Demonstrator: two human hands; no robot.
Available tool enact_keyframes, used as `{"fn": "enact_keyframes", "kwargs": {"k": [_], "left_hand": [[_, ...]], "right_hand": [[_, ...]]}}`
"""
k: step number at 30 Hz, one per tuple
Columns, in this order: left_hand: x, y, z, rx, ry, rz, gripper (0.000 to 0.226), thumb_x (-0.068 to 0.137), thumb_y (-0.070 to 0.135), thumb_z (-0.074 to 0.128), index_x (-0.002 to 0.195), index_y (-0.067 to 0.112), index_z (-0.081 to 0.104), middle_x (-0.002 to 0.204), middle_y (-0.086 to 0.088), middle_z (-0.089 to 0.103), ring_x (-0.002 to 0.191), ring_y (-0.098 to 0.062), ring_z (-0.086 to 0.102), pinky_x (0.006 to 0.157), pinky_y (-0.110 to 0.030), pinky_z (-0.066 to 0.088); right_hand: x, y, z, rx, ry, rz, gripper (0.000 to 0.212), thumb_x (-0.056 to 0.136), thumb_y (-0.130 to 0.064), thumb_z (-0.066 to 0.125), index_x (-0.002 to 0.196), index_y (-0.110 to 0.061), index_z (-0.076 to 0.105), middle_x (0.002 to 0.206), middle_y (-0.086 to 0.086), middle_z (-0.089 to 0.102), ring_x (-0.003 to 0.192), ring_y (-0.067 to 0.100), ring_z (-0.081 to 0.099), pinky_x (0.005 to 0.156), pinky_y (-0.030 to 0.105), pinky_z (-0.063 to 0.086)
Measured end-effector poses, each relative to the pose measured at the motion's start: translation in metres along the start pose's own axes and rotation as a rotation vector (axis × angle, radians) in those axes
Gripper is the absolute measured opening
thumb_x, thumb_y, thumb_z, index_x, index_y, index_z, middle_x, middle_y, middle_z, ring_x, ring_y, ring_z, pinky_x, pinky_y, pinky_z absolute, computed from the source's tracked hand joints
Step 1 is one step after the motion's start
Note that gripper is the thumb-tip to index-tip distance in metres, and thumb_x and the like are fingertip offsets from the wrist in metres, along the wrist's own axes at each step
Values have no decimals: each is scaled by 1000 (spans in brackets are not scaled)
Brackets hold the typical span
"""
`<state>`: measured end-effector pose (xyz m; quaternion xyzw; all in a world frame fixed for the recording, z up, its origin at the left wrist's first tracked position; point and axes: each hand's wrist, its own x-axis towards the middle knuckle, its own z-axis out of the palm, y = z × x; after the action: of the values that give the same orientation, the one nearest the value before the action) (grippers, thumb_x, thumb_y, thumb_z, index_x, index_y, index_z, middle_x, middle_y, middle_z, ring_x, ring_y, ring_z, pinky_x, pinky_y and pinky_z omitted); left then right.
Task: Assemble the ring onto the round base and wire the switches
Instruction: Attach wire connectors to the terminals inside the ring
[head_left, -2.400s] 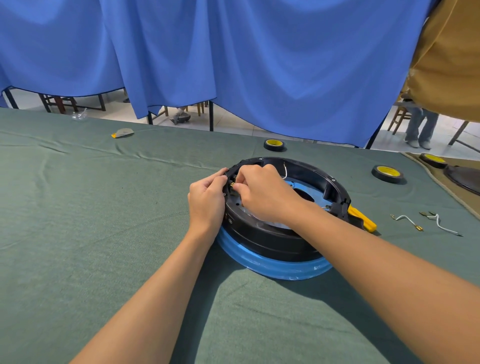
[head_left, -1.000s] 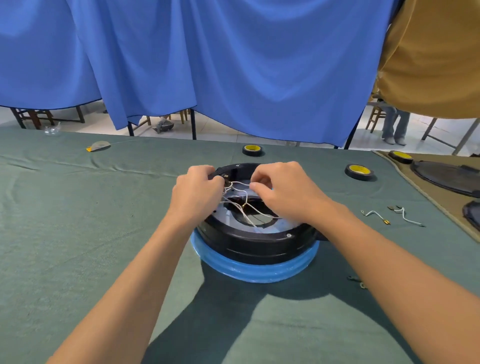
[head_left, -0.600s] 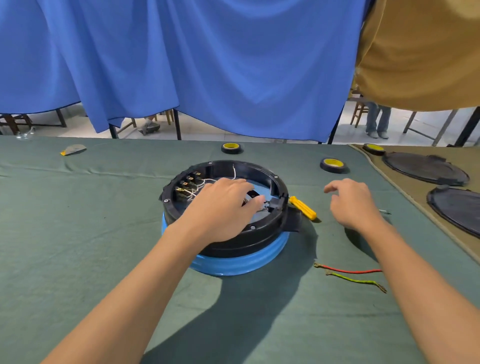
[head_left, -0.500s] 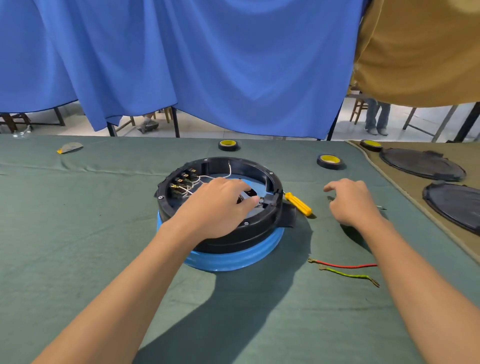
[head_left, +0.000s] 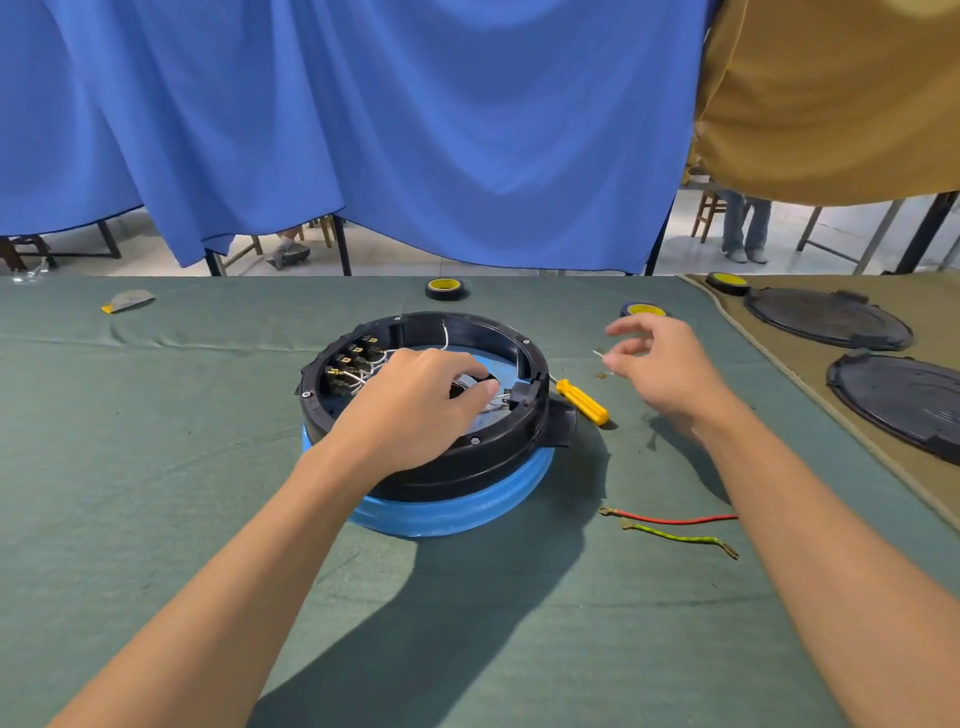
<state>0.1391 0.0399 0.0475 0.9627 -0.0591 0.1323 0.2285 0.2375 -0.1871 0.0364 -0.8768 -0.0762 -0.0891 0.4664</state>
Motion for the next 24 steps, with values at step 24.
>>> {"fn": "enact_keyframes", "kwargs": {"k": [24], "left_hand": [[4, -7, -20, -787, 472, -199, 19, 86, 11, 68, 74, 25, 75, 71, 4, 75, 75, -14, 72, 80, -34, 56]], "right_hand": [[-42, -93, 60, 218, 147, -400, 23, 85, -11, 70, 101, -26, 63, 81, -14, 65, 75, 2, 61, 69, 19, 52]]}}
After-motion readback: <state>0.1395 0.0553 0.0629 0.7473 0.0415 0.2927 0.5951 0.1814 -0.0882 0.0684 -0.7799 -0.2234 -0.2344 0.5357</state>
